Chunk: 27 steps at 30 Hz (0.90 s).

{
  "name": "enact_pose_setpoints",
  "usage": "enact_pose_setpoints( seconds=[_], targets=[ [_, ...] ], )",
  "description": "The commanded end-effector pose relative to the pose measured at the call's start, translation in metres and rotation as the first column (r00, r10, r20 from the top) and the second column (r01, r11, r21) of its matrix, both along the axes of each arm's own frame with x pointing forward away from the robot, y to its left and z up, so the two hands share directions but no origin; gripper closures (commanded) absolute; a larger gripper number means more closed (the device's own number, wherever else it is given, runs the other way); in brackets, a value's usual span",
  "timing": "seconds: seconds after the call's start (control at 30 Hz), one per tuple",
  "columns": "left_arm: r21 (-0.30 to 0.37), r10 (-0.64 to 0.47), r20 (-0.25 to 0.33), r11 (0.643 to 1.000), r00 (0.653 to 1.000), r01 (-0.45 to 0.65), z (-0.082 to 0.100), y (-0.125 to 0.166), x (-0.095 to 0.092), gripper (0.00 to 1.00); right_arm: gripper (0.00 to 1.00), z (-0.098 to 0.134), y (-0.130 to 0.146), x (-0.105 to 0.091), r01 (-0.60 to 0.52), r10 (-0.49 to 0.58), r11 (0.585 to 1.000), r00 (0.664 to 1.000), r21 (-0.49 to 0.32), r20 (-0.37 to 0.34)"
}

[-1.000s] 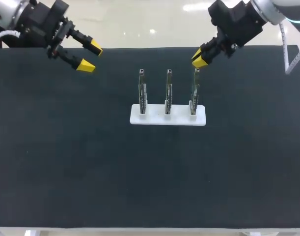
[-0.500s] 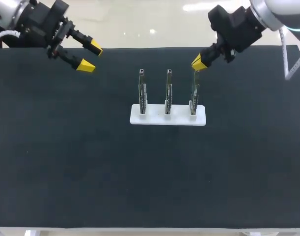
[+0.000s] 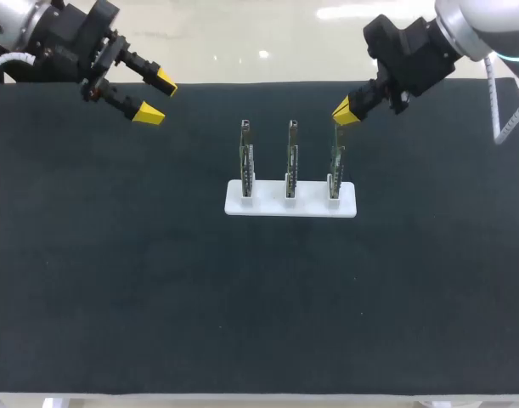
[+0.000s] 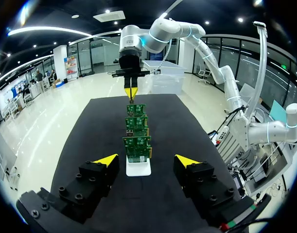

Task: Pick up the optical module with the left hand, and insert it into the network port with the right hand.

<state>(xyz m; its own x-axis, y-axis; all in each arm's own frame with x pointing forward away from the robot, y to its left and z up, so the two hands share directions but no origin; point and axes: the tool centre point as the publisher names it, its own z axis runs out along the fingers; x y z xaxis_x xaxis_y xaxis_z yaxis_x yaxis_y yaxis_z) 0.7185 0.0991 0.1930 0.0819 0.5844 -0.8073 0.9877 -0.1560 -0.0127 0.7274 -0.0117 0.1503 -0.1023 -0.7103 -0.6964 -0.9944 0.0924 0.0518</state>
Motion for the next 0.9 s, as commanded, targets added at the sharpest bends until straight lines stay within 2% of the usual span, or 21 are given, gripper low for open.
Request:
enact_pose_setpoints(
  seconds=[0.03,0.47,0.77,0.8,0.83,0.87,0.9],
  targets=[
    [0.003,-0.001,-0.001,1.000,1.000,0.001,0.000,0.000,0.001,0.00,1.00,-0.007,0.001,-0.002,0.002,-0.002,1.000,1.000,0.007,0.005],
    [0.003,-0.001,-0.001,1.000,1.000,0.001,0.000,0.000,0.001,0.00,1.00,-0.012,0.002,-0.002,0.005,-0.005,1.000,1.000,0.016,0.012],
    [0.003,-0.001,-0.001,1.000,1.000,0.001,0.000,0.000,0.001,0.00,1.00,0.022,-0.007,0.002,0.012,-0.012,0.999,1.000,0.048,0.000],
    [0.003,-0.001,-0.001,1.000,1.000,0.001,0.000,0.000,0.001,0.00,0.84,0.025,-0.009,0.002,0.012,-0.012,0.998,1.000,0.066,-0.003],
    [0.003,-0.001,-0.001,1.000,1.000,0.001,0.000,0.000,0.001,0.00,0.40,0.028,-0.010,0.002,0.012,-0.011,0.997,1.000,0.073,-0.006],
    [0.003,-0.001,-0.001,1.000,1.000,0.001,0.000,0.000,0.001,0.00,0.00,0.031,-0.011,0.002,0.008,-0.008,0.997,1.000,0.074,-0.006],
    [0.003,-0.001,-0.001,1.000,1.000,0.001,0.000,0.000,0.001,0.00,0.00,0.031,-0.011,0.002,0.008,-0.008,0.997,1.000,0.074,-0.006]
  ],
)
